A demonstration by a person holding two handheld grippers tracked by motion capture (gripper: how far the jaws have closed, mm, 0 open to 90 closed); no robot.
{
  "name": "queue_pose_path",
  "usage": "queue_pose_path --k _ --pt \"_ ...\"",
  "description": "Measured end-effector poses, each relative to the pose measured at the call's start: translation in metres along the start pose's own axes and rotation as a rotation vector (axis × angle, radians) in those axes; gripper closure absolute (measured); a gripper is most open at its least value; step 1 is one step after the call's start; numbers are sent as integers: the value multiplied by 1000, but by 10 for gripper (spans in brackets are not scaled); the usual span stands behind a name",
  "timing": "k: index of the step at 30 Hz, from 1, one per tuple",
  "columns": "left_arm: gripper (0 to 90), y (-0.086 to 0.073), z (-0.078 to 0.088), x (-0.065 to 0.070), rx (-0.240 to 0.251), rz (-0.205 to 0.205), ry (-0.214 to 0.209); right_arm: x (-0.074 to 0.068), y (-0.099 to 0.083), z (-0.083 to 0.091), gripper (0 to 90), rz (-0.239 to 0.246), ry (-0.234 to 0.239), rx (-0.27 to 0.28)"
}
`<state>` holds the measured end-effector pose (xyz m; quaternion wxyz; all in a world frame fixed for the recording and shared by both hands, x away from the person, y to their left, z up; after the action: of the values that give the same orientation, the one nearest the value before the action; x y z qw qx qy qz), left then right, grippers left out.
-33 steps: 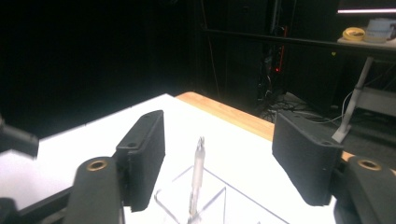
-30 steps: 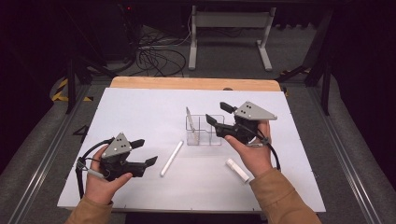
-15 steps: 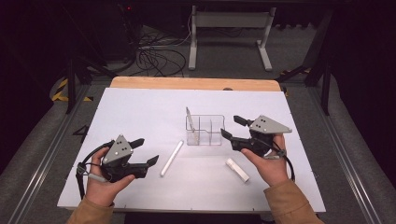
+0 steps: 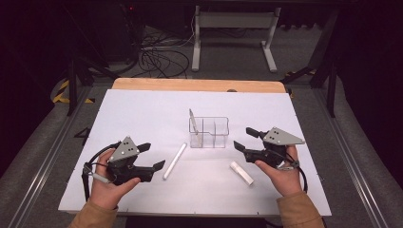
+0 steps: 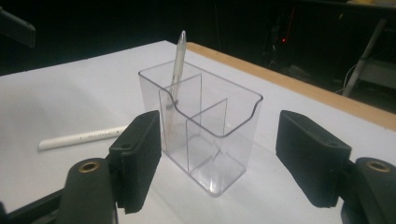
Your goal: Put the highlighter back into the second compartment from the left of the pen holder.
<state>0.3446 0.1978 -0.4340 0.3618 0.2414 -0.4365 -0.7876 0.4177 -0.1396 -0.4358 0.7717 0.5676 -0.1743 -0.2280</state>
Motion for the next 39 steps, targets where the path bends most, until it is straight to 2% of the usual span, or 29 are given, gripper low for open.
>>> queue_pose_path --k 7,13,19,24,26,39 --pt "247 3 -4 2 -4 15 -18 2 -12 -2 308 16 16 -51" --pt "250 7 -5 0 6 8 -6 2 -12 1 308 3 19 -35" --pt "258 10 -6 -2 5 19 -10 3 -12 2 308 -5 11 -30" --pt "266 13 -12 -1 -15 59 -21 4 -12 4 309 -9 5 -23" --pt "272 15 -15 -1 -23 63 -23 4 -11 6 310 -12 5 -17" --pt "294 25 -48 4 -117 41 -22 7 -10 13 323 -30 -6 3"
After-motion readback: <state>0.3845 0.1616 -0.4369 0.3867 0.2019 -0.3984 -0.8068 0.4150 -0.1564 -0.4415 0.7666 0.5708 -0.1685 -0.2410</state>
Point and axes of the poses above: each handheld gripper's, and its own axes: z roughly backward along the jaws, y roughly out of its top, x roughly to its right, the point moved 6 cm from there along -z, roughly forward along the jaws, and after that the axes turned 8 degrees about y, right-handed, at the moved point
